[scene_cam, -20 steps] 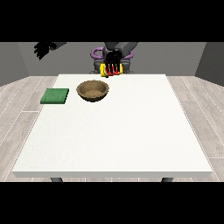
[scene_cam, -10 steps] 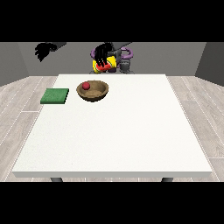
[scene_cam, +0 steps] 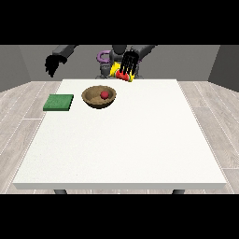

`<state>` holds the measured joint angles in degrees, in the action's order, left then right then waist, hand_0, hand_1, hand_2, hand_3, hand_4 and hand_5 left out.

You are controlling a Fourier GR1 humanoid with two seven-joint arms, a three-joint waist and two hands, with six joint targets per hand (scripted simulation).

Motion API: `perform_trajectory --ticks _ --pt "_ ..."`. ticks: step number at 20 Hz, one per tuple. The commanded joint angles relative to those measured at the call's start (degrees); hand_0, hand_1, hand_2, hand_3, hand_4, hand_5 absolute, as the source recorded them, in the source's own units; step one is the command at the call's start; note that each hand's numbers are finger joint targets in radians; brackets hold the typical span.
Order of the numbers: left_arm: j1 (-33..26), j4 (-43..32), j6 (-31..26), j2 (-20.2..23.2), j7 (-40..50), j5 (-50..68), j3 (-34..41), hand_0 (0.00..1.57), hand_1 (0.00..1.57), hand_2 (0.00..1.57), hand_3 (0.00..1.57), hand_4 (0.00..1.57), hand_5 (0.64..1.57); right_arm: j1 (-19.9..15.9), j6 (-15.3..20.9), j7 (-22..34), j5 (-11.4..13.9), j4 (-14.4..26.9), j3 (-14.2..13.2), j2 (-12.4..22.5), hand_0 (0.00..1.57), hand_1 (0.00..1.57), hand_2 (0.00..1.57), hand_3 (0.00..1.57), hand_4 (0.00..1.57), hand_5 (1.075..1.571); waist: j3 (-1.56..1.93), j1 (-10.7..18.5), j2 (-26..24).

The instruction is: Pick the cup and pour the ball into the bowl, then pick the bowl and place it on the pad

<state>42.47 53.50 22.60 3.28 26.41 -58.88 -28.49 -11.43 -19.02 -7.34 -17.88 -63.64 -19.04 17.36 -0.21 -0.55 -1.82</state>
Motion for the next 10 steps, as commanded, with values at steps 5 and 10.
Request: perform_trajectory --ticks 5,10 --pt "-1.53 19.73 7.46 -3.22 -9.83 34.21 17.22 0.00 0.00 0.00 0.00 0.53 1.545 -3.66 3.10 0.66 -0.10 0.02 0.01 -1.77 0.00 0.00 0.00 0.00 0.70 1.570 -0.87 3.96 7.72" --pt "-2.51 27.90 -7.48 -0.24 -14.77 54.02 26.81 0.00 0.00 0.00 0.00 0.00 1.451 -1.04 6.93 -1.21 0.18 0.49 -1.45 -4.08 0.00 0.00 0.00 0.00 0.61 1.571 -0.37 10.78 8.25"
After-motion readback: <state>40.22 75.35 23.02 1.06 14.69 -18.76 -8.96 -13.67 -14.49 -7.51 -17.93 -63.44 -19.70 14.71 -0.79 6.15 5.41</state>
